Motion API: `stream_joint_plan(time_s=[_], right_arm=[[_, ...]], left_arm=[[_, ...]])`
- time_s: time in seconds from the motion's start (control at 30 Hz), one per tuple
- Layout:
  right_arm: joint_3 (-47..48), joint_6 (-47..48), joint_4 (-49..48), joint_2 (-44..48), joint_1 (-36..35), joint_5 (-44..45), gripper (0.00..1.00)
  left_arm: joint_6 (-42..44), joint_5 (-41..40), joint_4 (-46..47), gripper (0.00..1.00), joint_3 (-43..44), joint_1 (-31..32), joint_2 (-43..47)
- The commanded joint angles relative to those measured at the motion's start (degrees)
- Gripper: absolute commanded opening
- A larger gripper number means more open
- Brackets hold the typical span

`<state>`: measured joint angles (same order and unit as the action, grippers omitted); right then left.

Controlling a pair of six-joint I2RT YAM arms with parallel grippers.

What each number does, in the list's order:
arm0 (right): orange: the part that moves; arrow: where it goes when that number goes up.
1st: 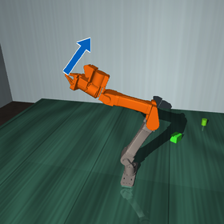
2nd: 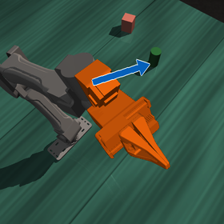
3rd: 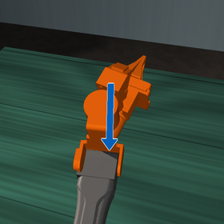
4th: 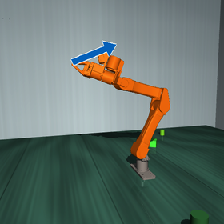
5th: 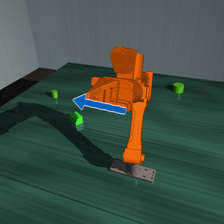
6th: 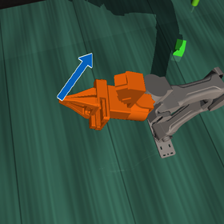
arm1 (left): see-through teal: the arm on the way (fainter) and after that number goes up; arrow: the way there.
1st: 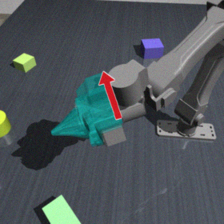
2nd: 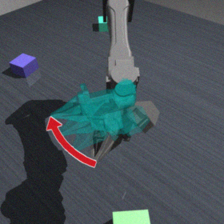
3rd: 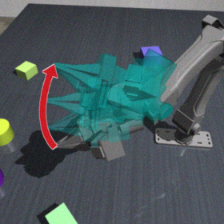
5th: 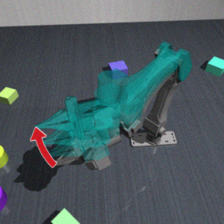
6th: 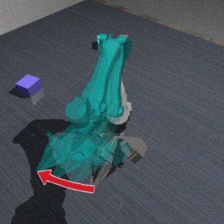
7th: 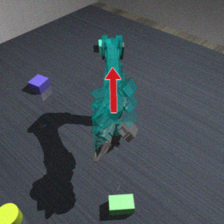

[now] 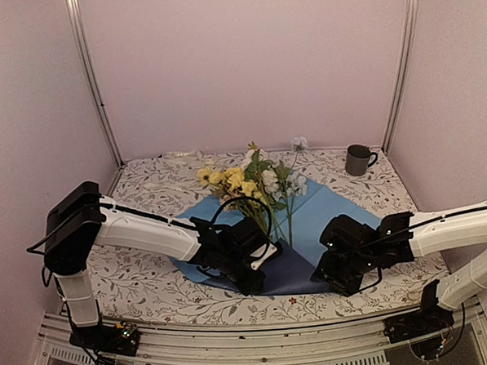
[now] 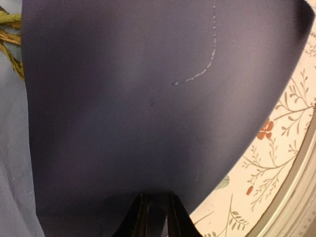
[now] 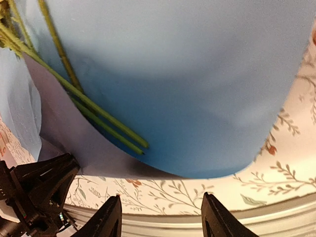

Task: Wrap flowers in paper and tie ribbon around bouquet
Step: Press the fold line of the 1/4-folded wrapping paper.

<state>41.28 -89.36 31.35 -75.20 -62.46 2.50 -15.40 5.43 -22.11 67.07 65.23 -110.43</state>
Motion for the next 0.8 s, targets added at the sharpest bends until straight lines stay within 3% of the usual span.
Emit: stream_joint_plan(time_s=[0.0, 0.17, 0.33, 0.5, 0.77], right_arm=[[-5.8, -21.5, 2.2, 6.5, 0.3, -7.7, 0.57], [-5.6, -31.5, -0.3, 7.3, 0.1, -3.8, 0.57], [-2.9, -33.7, -0.9, -0.6, 0.1, -7.0, 0.58], [-7.0, -37.6, -10.0, -3.0, 0.1, -5.2, 0.55], [-7.7, -39.9, -7.2, -4.4, 0.1, -2.1, 0.52]], left_arm=[[2.0, 2.9, 0.9, 0.16, -1.6, -0.6, -1.1], [2.7, 3.9, 0.7, 0.16, -1.0, -1.1, -1.0], [3.2, 4.7, 0.4, 0.16, -2.4, -2.0, -0.2], [3.4, 5.7, 1.0, 0.16, -2.3, -2.1, 0.0], [3.7, 6.1, 0.8, 0.16, -2.3, -2.7, 1.1]])
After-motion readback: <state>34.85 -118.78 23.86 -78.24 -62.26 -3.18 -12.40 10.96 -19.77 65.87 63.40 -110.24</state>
